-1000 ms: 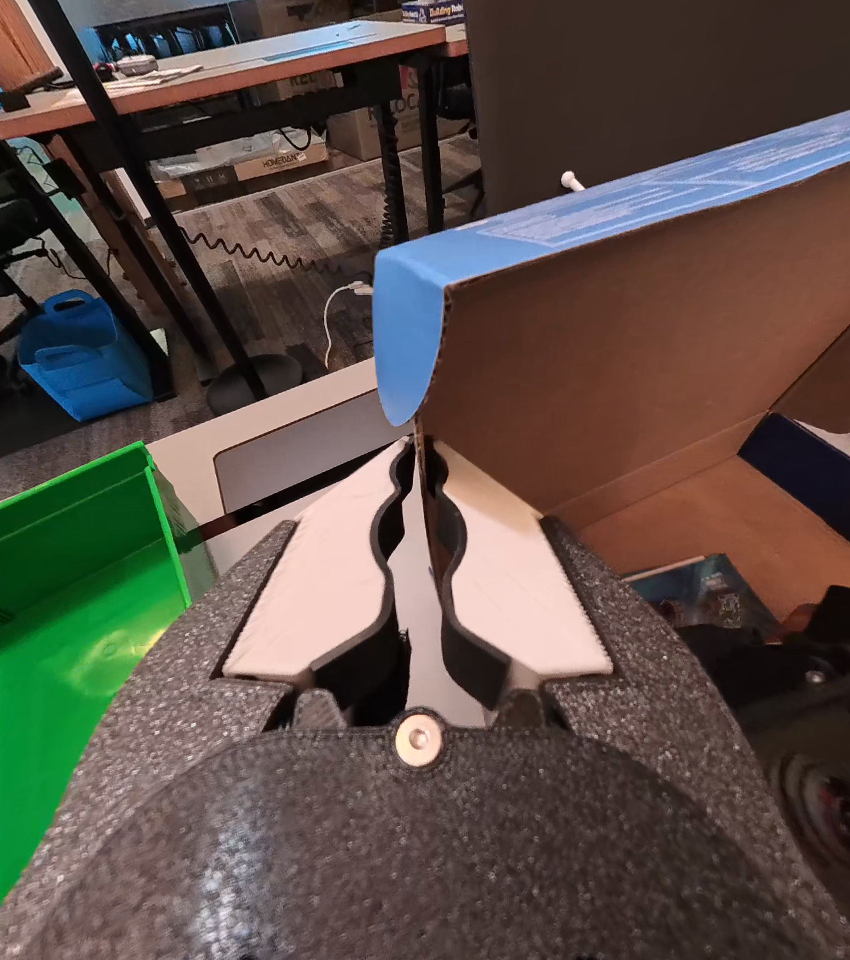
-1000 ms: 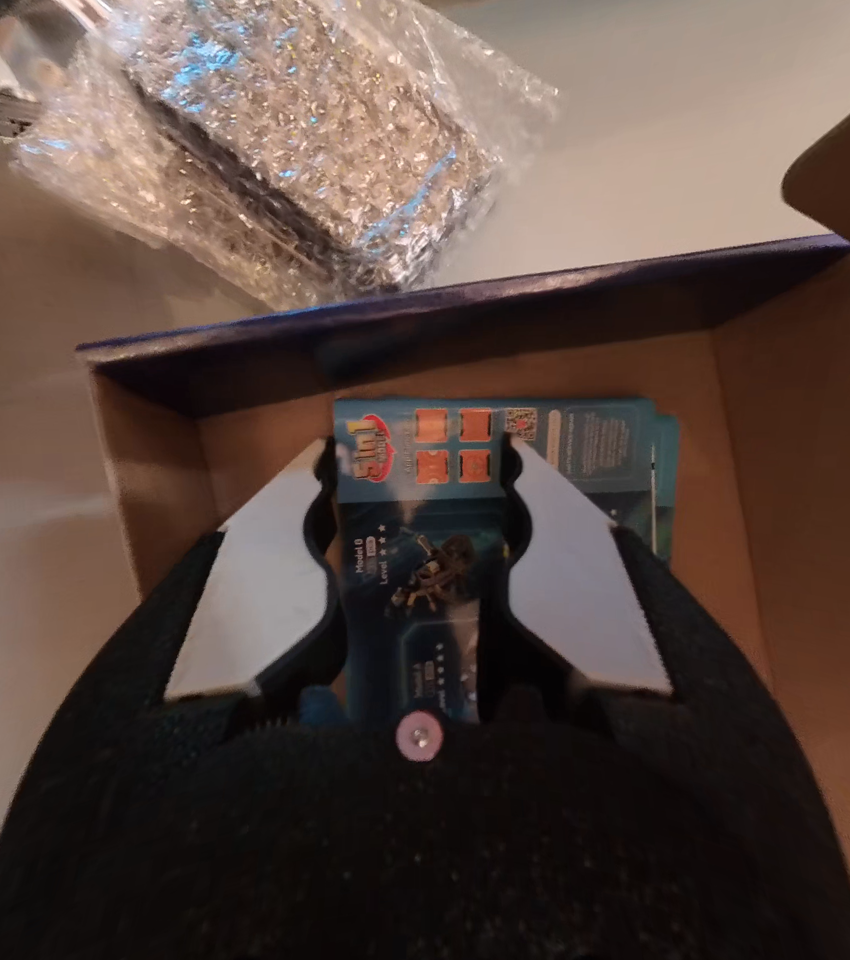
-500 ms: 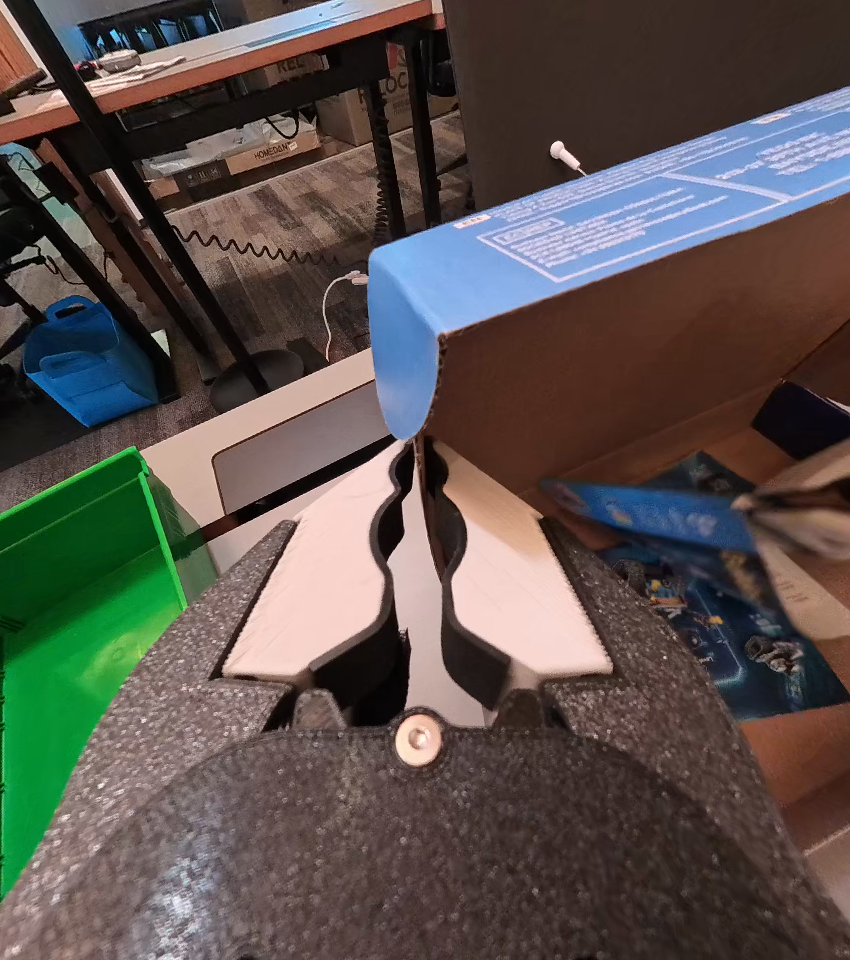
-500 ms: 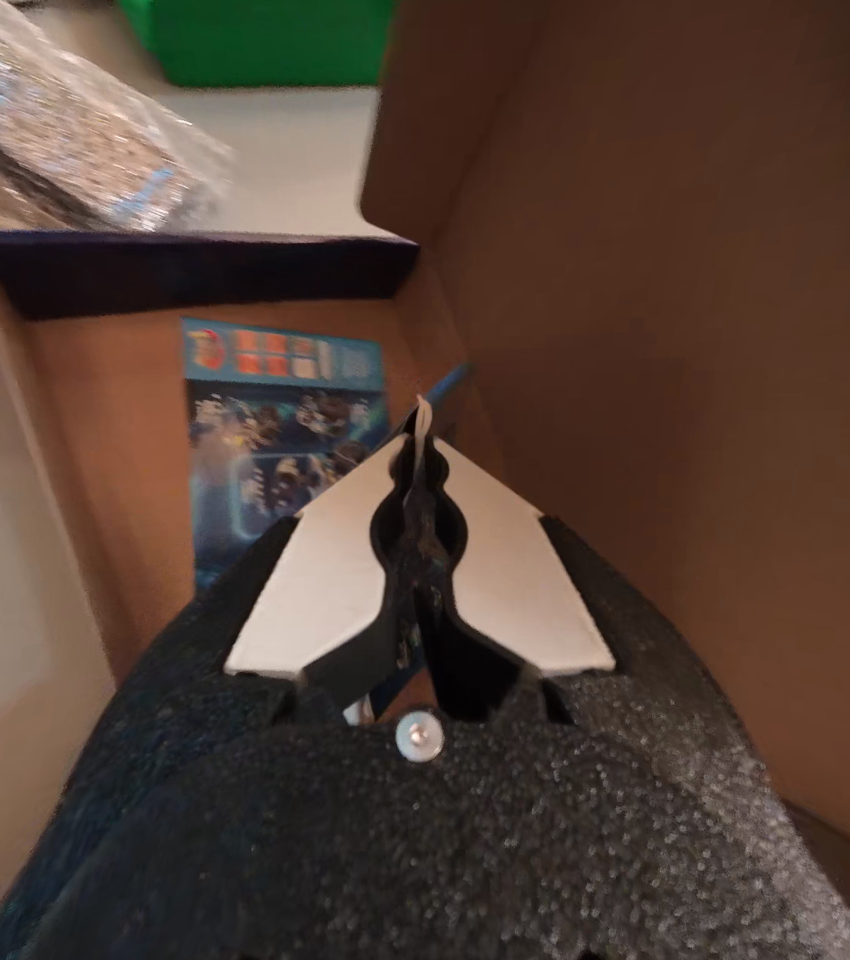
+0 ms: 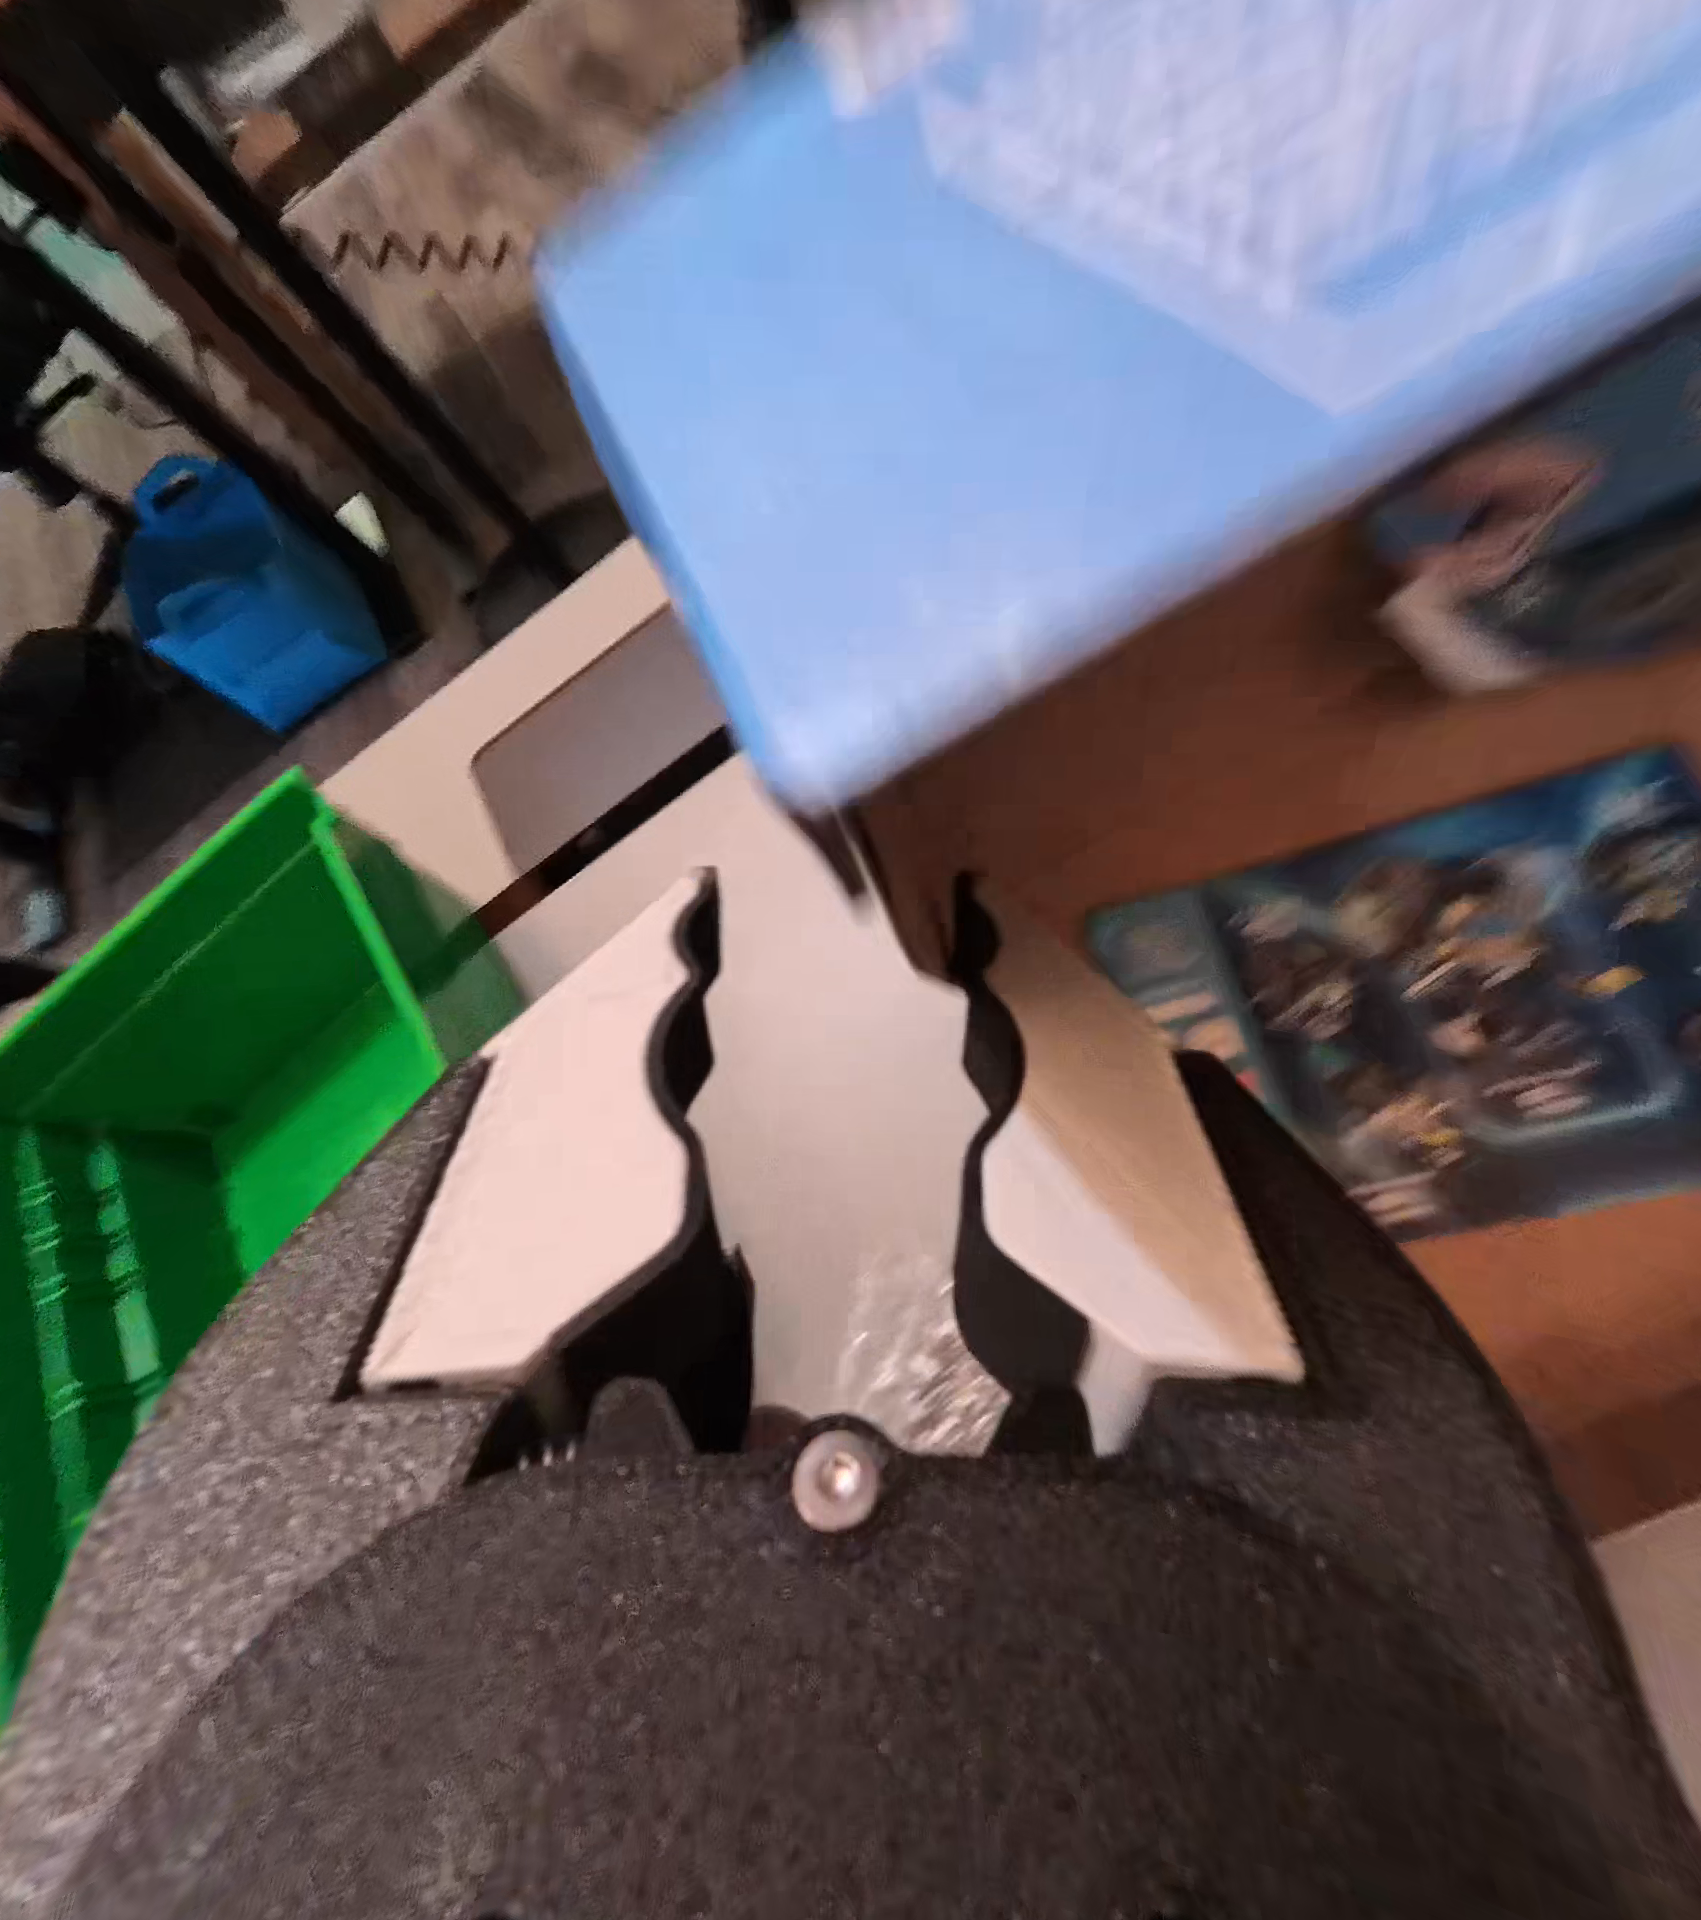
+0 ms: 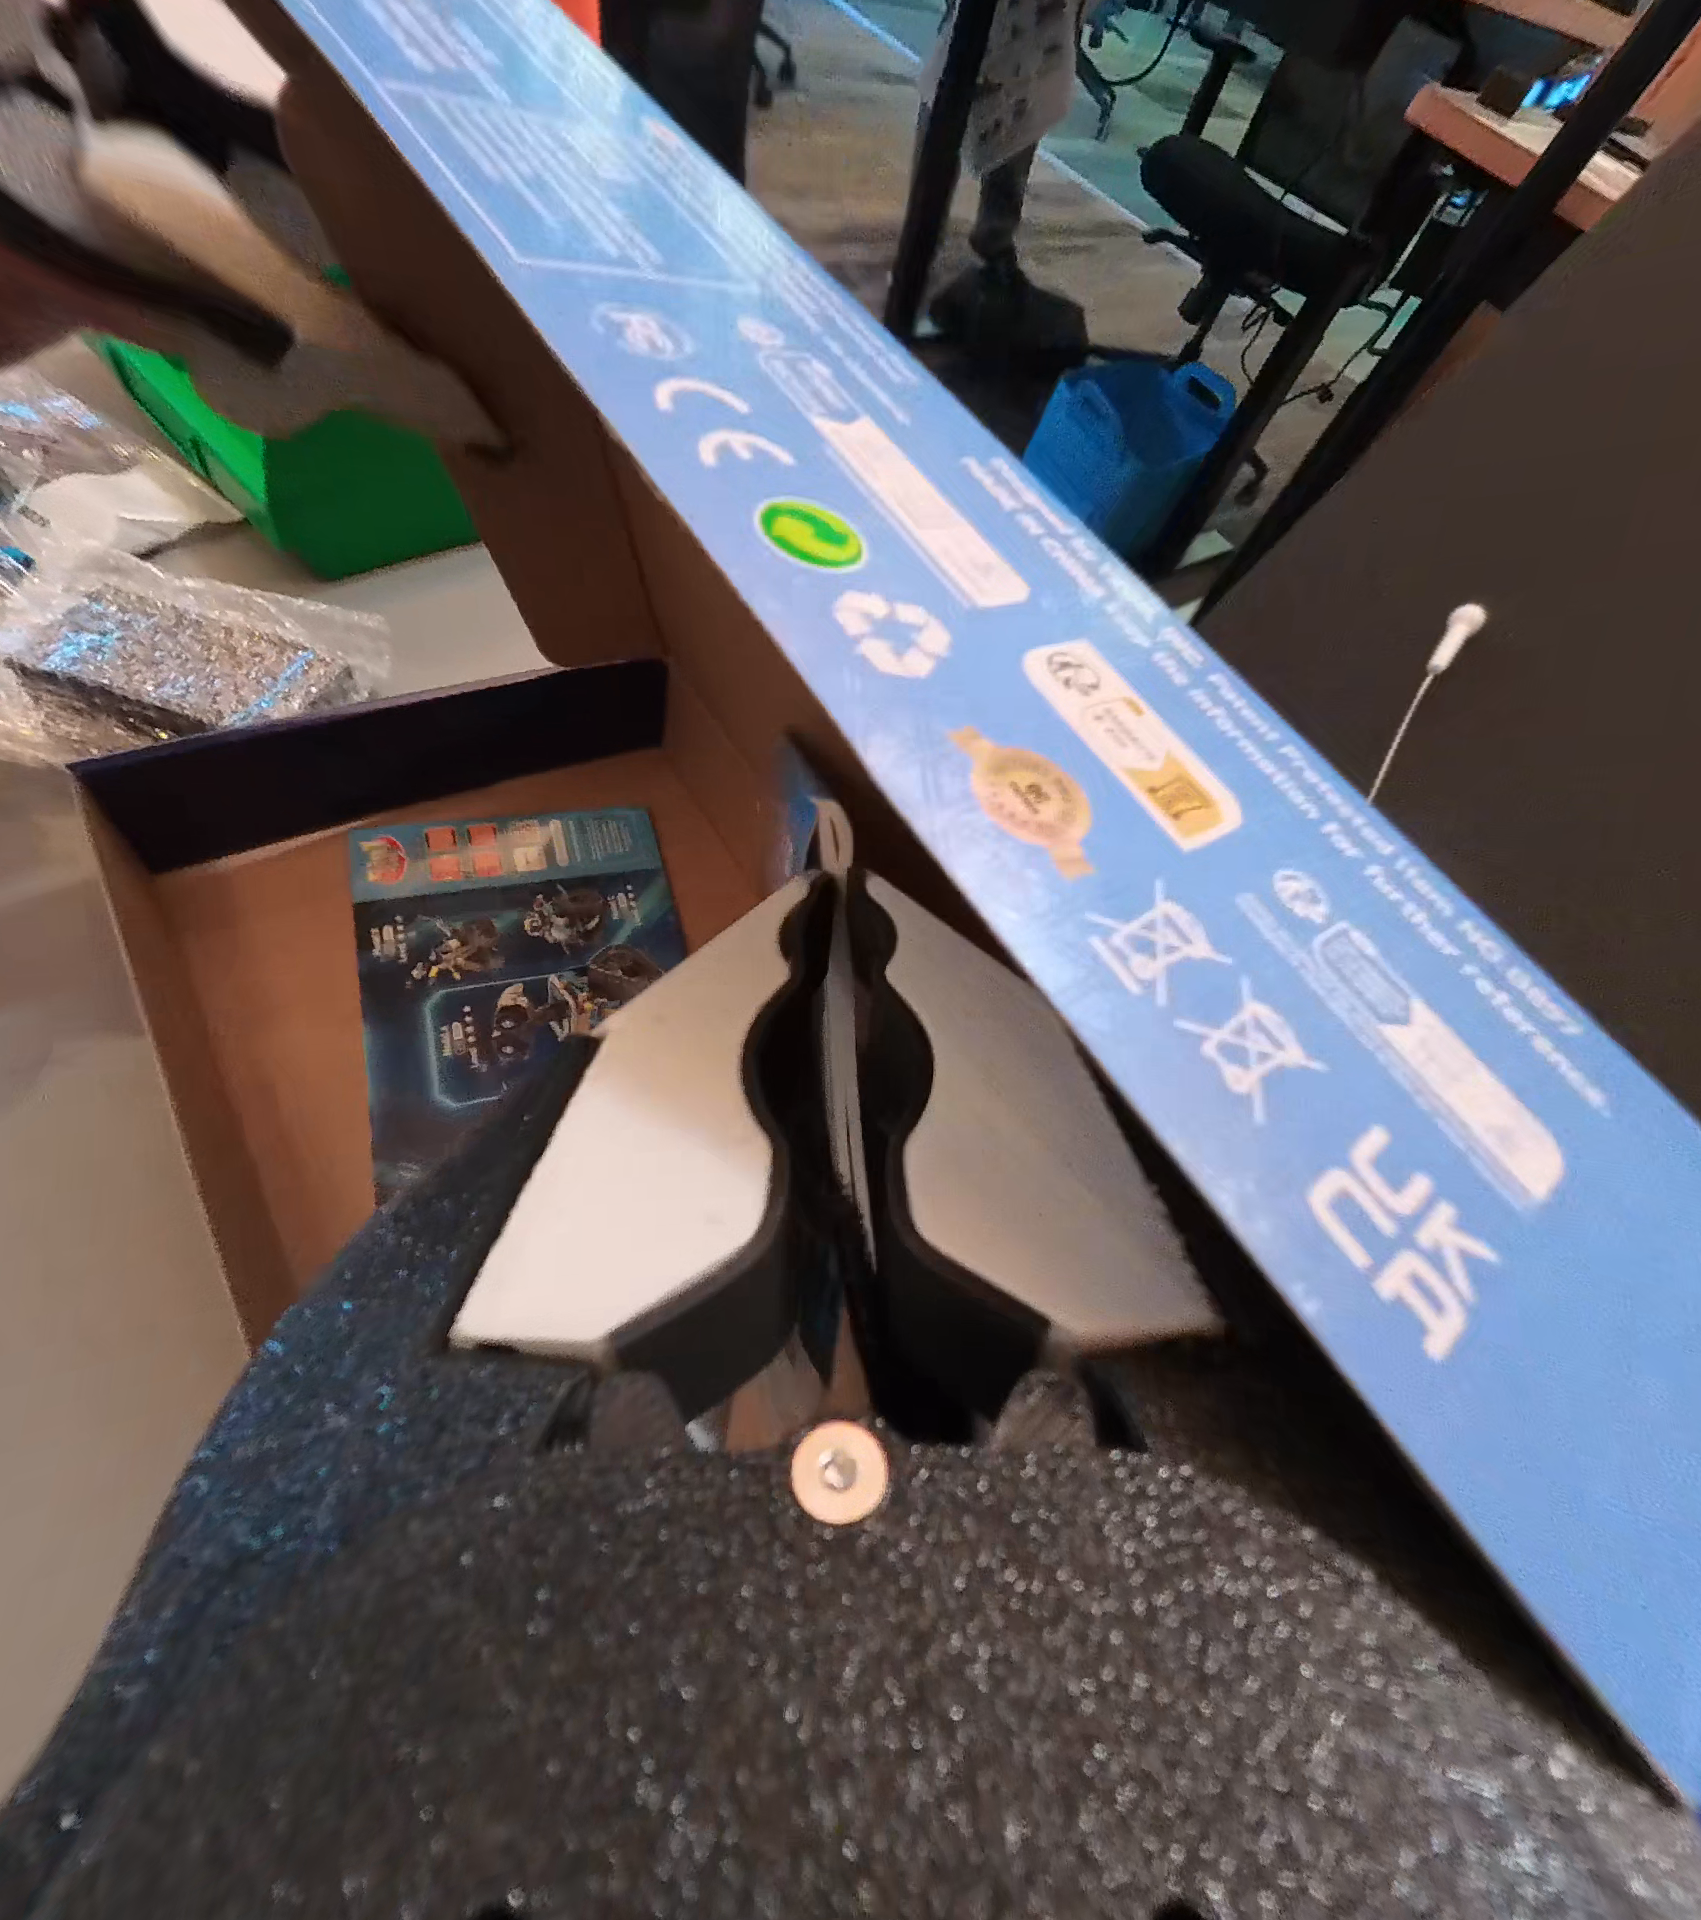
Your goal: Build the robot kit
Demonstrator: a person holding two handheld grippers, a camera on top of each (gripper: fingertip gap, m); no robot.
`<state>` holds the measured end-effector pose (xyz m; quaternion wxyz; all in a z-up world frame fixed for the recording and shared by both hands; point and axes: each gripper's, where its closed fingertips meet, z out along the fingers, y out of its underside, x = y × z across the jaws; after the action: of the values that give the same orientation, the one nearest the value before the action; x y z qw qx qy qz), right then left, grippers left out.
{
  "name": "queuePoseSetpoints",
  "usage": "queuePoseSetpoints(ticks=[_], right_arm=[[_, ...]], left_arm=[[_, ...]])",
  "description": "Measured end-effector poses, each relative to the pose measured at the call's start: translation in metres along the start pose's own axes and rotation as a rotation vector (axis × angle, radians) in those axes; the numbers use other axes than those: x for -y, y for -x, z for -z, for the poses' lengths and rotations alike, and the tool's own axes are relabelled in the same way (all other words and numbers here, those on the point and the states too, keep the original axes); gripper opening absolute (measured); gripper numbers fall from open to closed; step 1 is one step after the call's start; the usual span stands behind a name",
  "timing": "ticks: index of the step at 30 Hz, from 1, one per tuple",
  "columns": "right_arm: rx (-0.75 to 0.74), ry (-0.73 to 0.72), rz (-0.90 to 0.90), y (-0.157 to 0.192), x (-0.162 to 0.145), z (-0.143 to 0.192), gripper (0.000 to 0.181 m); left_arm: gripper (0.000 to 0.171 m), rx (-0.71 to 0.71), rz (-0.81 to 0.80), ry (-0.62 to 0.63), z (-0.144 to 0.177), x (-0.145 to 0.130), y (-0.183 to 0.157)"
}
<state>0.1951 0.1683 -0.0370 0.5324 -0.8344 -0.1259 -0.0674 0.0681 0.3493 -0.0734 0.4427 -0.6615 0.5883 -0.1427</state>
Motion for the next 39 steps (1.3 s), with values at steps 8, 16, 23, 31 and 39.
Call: queuePoseSetpoints(ticks=[8, 16, 23, 31, 39], right_arm=[[0.022, -0.025, -0.010, -0.008, 0.016, -0.004, 0.000], [0.029, -0.037, -0.009, -0.009, 0.021, -0.004, 0.000], [0.104, -0.166, -0.096, -0.009, 0.045, 0.016, 0.000], [0.063, -0.115, -0.049, -0.009, 0.036, 0.013, 0.000], [0.012, -0.066, 0.009, -0.010, 0.021, 0.009, 0.000]], left_arm=[[0.044, -0.040, -0.185, 0.289, 0.022, -0.067, -0.004], [0.024, -0.325, -0.441, 0.085, 0.079, -0.034, -0.090], [0.051, -0.473, -0.269, -0.225, 0.015, 0.041, -0.157], [0.051, -0.299, -0.191, -0.230, -0.014, 0.040, -0.114], [0.051, -0.235, -0.202, -0.198, -0.009, 0.028, -0.082]])
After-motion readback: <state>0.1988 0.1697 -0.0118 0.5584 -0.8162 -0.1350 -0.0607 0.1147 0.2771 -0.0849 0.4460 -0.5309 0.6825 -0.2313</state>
